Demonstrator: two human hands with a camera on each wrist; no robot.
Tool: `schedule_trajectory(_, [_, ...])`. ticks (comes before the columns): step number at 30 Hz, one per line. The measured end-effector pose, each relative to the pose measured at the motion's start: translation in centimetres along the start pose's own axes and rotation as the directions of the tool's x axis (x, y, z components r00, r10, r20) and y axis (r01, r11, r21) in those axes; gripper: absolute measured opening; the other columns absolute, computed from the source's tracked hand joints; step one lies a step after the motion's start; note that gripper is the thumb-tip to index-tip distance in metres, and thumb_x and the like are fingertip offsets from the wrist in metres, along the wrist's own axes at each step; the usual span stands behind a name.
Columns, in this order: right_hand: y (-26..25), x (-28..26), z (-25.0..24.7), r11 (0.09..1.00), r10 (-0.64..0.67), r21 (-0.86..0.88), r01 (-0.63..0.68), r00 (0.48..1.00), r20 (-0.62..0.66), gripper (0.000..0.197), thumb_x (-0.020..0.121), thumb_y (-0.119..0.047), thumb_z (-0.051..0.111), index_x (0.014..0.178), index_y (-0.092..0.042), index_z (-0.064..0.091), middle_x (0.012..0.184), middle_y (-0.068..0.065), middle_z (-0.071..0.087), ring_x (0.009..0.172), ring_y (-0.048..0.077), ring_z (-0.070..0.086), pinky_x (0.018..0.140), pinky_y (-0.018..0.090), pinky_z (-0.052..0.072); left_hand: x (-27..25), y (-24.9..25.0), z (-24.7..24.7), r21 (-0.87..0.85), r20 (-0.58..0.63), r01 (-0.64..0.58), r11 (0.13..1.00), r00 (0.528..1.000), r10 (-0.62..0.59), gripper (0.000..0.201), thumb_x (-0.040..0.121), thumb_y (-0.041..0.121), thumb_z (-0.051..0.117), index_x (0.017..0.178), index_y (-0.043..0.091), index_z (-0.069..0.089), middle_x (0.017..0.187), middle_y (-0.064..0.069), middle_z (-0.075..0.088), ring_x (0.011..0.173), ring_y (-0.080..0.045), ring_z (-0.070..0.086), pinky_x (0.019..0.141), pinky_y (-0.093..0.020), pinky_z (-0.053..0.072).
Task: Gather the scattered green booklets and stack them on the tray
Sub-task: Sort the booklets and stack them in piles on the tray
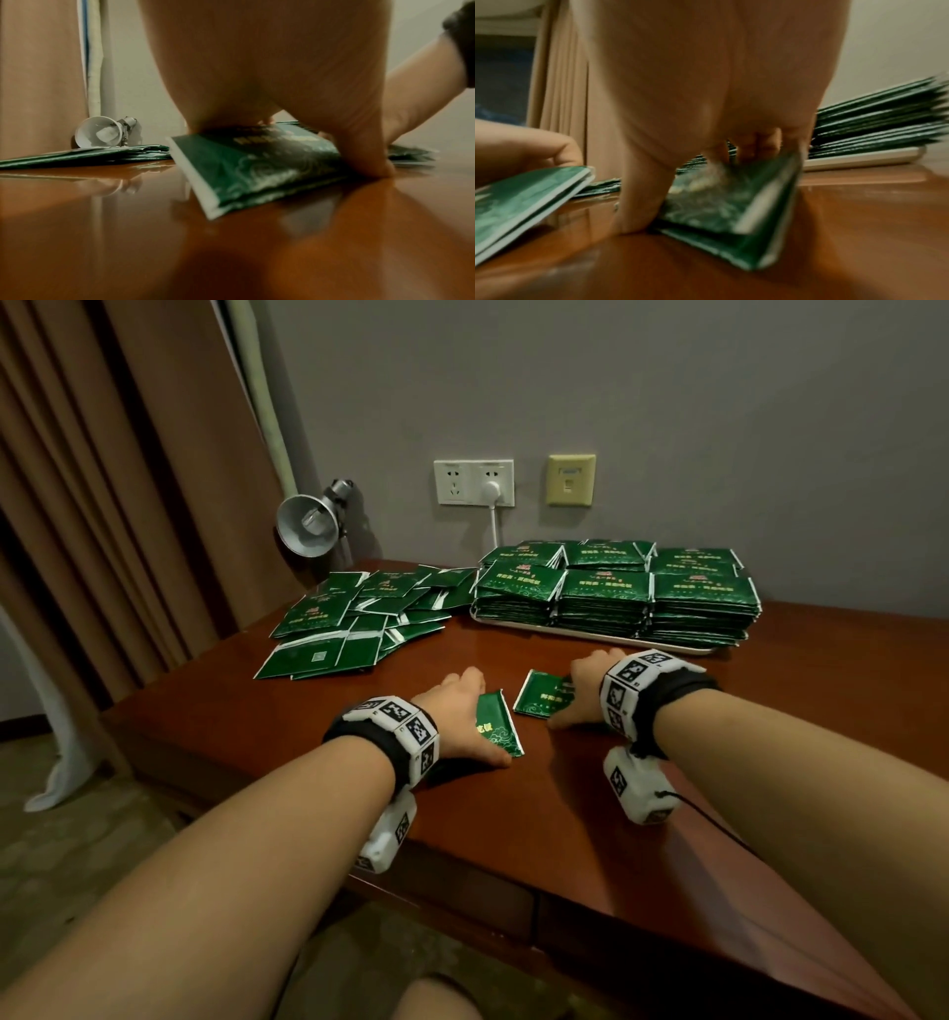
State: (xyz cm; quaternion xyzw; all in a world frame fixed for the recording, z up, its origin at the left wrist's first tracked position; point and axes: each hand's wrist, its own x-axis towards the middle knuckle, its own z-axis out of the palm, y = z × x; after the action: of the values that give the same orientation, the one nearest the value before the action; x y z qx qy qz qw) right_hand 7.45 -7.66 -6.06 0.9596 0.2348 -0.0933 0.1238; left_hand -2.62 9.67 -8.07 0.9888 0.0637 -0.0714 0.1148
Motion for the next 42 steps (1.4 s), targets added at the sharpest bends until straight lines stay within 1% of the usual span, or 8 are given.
schedule_trajectory(6, [-0.2,0.2,0.1,0.989,0.005,0.151,0.005,0.998,-0.067,0.087,0.062,-0.068,0.075,0.119,-0.01,0.043,0.111,0.007,0.057,0.095,0.026,0.057,0.081,0.036,0.051,0.0,0.3,-0.4,0.151,0.007,-0.045,0.988,0.999,0.044,0.074,0.068,0.072,0.067,0.115,0.022,0.039,0.097,0.005,0.06,0.082,-0.016,0.06,0.078,-0.038,0.052])
schedule_trajectory(11, [-0.3,-0.7,0.3,0.977,0.002,0.213,0.015,0.997,-0.075,0.096,0.048,-0.071,0.08,0.11,-0.014,0.034,0.099,0.004,0.055,0.088,0.024,0.059,0.078,0.041,0.054,-0.1,1.1,-1.0,0.208,-0.026,-0.046,0.977,0.998,0.052,0.097,0.054,0.081,0.068,0.124,0.022,0.035,0.101,0.007,0.057,0.09,-0.019,0.06,0.088,-0.043,0.047])
schedule_trajectory(17, [3.8,-2.4,-0.4,0.987,0.016,0.16,0.013,0.984,-0.176,0.071,0.064,-0.05,0.08,0.104,-0.015,0.033,0.103,0.008,0.052,0.079,0.025,0.057,0.057,0.034,0.045,1.4,3.9,-2.5,0.267,-0.085,-0.121,0.956,0.985,0.148,0.081,0.063,0.062,0.069,0.126,0.023,0.037,0.098,0.008,0.055,0.086,-0.017,0.058,0.085,-0.042,0.045])
schedule_trajectory(22, [7.9,-3.1,-0.6,0.993,0.073,0.108,-0.049,0.968,-0.239,0.091,0.043,-0.067,0.083,0.1,-0.019,0.03,0.095,0.004,0.046,0.081,0.032,0.058,0.068,0.043,0.051,4.0,7.4,-4.0,0.283,-0.148,-0.16,0.946,0.967,0.208,0.091,0.07,0.051,0.072,0.143,0.019,0.027,0.122,-0.001,0.051,0.115,-0.024,0.052,0.096,-0.048,0.043])
schedule_trajectory(24, [9.4,-3.1,-0.9,0.995,0.075,0.078,-0.057,0.963,-0.258,0.085,0.051,-0.061,0.082,0.105,-0.019,0.032,0.1,0.005,0.049,0.085,0.031,0.058,0.076,0.046,0.05,5.2,9.0,-4.7,0.272,-0.156,-0.177,0.946,0.962,0.225,0.096,0.072,0.048,0.075,0.147,0.018,0.022,0.128,-0.003,0.05,0.118,-0.025,0.05,0.098,-0.049,0.042])
schedule_trajectory(30, [13.5,-2.0,-1.9,0.991,0.11,0.118,-0.069,0.914,-0.389,0.068,0.064,-0.058,0.069,0.11,-0.019,0.037,0.111,0.005,0.045,0.102,0.027,0.052,0.086,0.045,0.044,9.4,12.4,-7.0,0.205,-0.202,-0.238,0.949,0.939,0.279,0.088,0.074,0.037,0.079,0.139,0.015,0.025,0.083,0.005,0.047,0.076,-0.018,0.052,0.064,-0.034,0.046])
schedule_trajectory(35, [18.3,0.4,-4.7,0.969,0.238,0.166,-0.185,0.884,-0.402,0.064,0.072,-0.054,0.068,0.117,-0.015,0.045,0.12,0.01,0.046,0.115,0.032,0.045,0.093,0.047,0.042,14.0,14.3,-9.6,0.21,-0.21,-0.301,0.93,0.915,0.344,0.098,0.066,0.05,0.083,0.143,0.013,0.033,0.129,-0.007,0.05,0.117,-0.027,0.052,0.097,-0.045,0.047])
schedule_trajectory(42, [26.1,6.1,-8.8,0.889,0.433,0.308,-0.338,0.84,-0.328,0.068,0.076,-0.048,0.073,0.126,-0.011,0.047,0.116,0.015,0.052,0.099,0.034,0.054,0.085,0.04,0.048,21.6,19.0,-11.7,0.231,-0.187,-0.412,0.881,0.87,0.456,0.095,0.069,0.05,0.081,0.144,0.016,0.035,0.135,-0.007,0.051,0.121,-0.027,0.051,0.101,-0.044,0.046])
